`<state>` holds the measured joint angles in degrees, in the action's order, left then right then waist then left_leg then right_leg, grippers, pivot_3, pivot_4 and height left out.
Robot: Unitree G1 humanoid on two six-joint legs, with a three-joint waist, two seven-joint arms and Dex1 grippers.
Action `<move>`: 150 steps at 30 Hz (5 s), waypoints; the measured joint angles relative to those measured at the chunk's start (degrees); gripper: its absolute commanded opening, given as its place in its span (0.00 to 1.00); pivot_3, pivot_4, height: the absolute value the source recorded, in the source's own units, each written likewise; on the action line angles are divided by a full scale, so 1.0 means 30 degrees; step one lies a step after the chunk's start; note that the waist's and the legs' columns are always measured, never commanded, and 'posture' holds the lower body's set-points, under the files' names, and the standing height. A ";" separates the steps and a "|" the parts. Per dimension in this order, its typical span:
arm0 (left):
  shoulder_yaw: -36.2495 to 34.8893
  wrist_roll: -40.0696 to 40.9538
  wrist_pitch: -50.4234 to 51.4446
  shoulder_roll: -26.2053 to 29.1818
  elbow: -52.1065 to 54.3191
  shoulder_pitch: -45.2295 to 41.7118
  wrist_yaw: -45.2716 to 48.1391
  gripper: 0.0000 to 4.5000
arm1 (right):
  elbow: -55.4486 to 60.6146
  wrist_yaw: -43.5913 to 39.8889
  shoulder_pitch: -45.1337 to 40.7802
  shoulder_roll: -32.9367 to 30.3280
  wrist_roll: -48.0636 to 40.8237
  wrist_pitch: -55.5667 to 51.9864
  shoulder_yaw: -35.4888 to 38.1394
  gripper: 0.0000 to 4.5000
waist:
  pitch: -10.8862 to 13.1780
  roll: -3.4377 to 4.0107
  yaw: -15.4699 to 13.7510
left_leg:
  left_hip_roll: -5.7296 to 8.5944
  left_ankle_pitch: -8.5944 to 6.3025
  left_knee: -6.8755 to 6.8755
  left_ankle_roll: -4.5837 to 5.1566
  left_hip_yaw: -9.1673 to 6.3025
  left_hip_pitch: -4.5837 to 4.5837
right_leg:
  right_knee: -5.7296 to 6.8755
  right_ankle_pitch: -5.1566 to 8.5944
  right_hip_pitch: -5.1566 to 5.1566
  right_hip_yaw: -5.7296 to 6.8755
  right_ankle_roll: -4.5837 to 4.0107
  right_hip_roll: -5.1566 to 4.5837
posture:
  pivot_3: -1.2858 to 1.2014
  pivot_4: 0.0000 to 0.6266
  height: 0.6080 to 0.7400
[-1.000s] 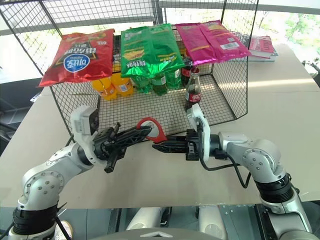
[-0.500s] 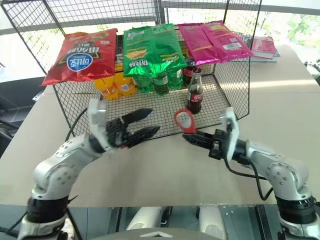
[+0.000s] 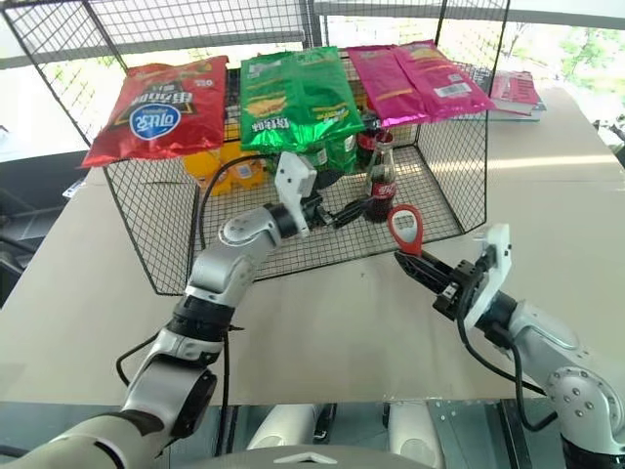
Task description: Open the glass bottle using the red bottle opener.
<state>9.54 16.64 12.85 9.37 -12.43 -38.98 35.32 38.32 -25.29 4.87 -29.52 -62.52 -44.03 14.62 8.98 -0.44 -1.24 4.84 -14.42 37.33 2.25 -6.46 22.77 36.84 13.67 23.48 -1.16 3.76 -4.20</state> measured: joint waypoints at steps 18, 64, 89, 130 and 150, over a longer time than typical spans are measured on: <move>0.0361 -0.2143 -0.0596 -0.1262 0.1831 0.1507 -0.0866 0.99 | 0.0369 0.0365 0.0276 -0.0528 -0.0233 0.0636 -0.0065 0.00 | -0.0007 -0.0006 -0.0352 | 0.0015 0.0002 0.0031 0.0003 -0.0007 -0.0001 | 0.0003 -0.0013 -0.0018 -0.0009 0.0021 0.0000 | 0.52 0.24 1.00; 0.0698 -0.8709 0.0409 0.0323 0.6245 0.3307 -0.5809 0.99 | -0.0368 -0.0098 -0.0454 -0.0690 -0.0245 0.0624 -0.0370 0.00 | -0.0020 -0.0002 -0.0292 | 0.0007 0.0002 0.0038 0.0003 0.0018 -0.0015 | 0.0036 -0.0014 -0.0011 -0.0029 0.0021 0.0015 | 0.52 0.24 1.00; -0.0320 -0.3644 0.1780 -0.3263 0.2754 0.1244 -0.4680 0.99 | -0.0821 -0.0255 -0.0455 -0.1206 -0.0234 0.0624 -0.0331 0.00 | -0.0023 -0.0008 -0.0291 | 0.0007 0.0003 0.0087 0.0004 0.0045 -0.0029 | 0.0084 -0.0014 -0.0015 -0.0049 0.0021 0.0020 | 0.52 0.24 1.00; -0.0223 -0.4725 -0.5571 -0.4176 -0.6445 -0.2047 -0.3638 0.59 | -0.0173 0.0397 0.0577 -0.1329 -0.0244 0.1426 0.0055 0.00 | -0.0020 -0.0014 -0.0250 | 0.0006 0.0003 0.0094 0.0006 0.0060 -0.0025 | 0.0092 -0.0016 -0.0010 -0.0055 0.0024 0.0025 | 0.52 0.24 1.00; 0.0241 0.0953 -0.0192 0.0042 0.4591 0.2247 0.4035 0.51 | 0.0570 -0.0076 0.1281 -0.2087 0.1411 0.2282 0.0116 0.00 | -0.0026 -0.0001 0.0128 | -0.0004 0.0001 0.0118 0.0007 0.0080 -0.0033 | 0.0160 -0.0015 0.0013 -0.0092 0.0022 0.0024 | 0.52 0.24 1.00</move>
<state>10.26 19.50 12.28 9.49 1.34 -32.24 47.43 40.03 -25.52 8.71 -35.78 -58.29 -37.19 14.96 8.90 -0.45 -0.86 4.83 -14.42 37.68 2.27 -6.22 22.67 37.32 13.62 23.52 -1.44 3.82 -4.12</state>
